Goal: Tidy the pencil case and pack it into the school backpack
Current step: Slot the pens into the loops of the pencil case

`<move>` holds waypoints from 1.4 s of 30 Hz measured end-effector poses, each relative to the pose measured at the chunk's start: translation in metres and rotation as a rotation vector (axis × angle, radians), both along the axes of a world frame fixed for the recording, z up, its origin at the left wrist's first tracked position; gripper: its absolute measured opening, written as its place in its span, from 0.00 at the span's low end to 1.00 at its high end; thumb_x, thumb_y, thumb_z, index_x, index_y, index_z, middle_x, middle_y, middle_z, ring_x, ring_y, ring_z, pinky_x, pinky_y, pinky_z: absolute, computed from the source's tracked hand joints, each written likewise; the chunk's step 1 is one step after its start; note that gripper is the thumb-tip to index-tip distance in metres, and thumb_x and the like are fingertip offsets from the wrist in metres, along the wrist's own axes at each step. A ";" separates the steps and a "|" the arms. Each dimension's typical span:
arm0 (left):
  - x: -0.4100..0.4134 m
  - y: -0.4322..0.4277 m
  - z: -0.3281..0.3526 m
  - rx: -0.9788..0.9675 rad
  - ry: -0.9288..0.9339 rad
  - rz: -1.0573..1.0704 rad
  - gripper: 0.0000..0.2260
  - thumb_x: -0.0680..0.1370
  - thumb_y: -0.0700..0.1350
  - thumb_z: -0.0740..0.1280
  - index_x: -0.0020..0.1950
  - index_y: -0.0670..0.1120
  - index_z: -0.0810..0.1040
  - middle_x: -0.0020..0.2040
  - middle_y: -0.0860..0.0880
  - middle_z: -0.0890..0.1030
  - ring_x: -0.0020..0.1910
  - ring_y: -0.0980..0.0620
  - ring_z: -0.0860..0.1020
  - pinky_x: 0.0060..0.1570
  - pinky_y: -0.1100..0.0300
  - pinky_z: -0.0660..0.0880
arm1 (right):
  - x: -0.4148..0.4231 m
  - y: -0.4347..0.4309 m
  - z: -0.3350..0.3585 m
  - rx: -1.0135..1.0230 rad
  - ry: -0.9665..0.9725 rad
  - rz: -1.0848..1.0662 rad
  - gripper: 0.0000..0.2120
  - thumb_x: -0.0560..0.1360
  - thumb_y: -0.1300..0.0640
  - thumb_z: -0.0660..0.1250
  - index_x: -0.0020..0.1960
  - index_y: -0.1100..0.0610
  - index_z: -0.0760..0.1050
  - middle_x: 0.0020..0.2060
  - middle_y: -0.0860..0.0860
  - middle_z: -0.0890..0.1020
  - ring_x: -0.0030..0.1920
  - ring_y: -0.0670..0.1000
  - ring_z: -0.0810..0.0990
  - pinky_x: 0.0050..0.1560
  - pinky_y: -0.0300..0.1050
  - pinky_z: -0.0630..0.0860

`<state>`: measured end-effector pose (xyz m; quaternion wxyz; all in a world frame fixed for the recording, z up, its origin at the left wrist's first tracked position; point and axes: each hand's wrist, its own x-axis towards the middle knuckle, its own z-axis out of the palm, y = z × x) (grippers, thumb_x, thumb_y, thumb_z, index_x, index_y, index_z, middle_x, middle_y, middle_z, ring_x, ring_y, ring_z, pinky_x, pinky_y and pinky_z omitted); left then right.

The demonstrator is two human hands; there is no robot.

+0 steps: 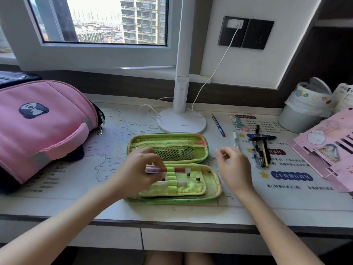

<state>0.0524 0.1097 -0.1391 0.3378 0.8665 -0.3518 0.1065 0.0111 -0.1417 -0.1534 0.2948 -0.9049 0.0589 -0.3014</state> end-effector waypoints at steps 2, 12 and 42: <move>0.006 0.000 0.006 -0.019 0.001 0.024 0.12 0.66 0.59 0.66 0.38 0.53 0.81 0.38 0.56 0.75 0.42 0.57 0.73 0.41 0.62 0.69 | 0.030 -0.017 0.005 -0.009 0.047 -0.156 0.11 0.77 0.58 0.62 0.41 0.62 0.78 0.40 0.57 0.82 0.42 0.58 0.80 0.37 0.43 0.71; 0.033 -0.010 0.027 -0.120 0.000 0.119 0.04 0.71 0.43 0.71 0.38 0.53 0.79 0.39 0.56 0.78 0.41 0.58 0.75 0.38 0.71 0.67 | 0.165 -0.051 0.000 -0.317 0.554 -0.478 0.17 0.76 0.71 0.54 0.61 0.65 0.74 0.58 0.61 0.78 0.58 0.60 0.78 0.51 0.50 0.76; -0.019 0.063 -0.001 0.224 -0.266 -0.032 0.18 0.76 0.56 0.57 0.41 0.48 0.83 0.33 0.51 0.78 0.35 0.56 0.69 0.35 0.64 0.66 | -0.034 0.016 -0.018 -0.117 -0.029 0.126 0.04 0.73 0.58 0.68 0.41 0.56 0.80 0.36 0.48 0.82 0.39 0.49 0.78 0.39 0.39 0.70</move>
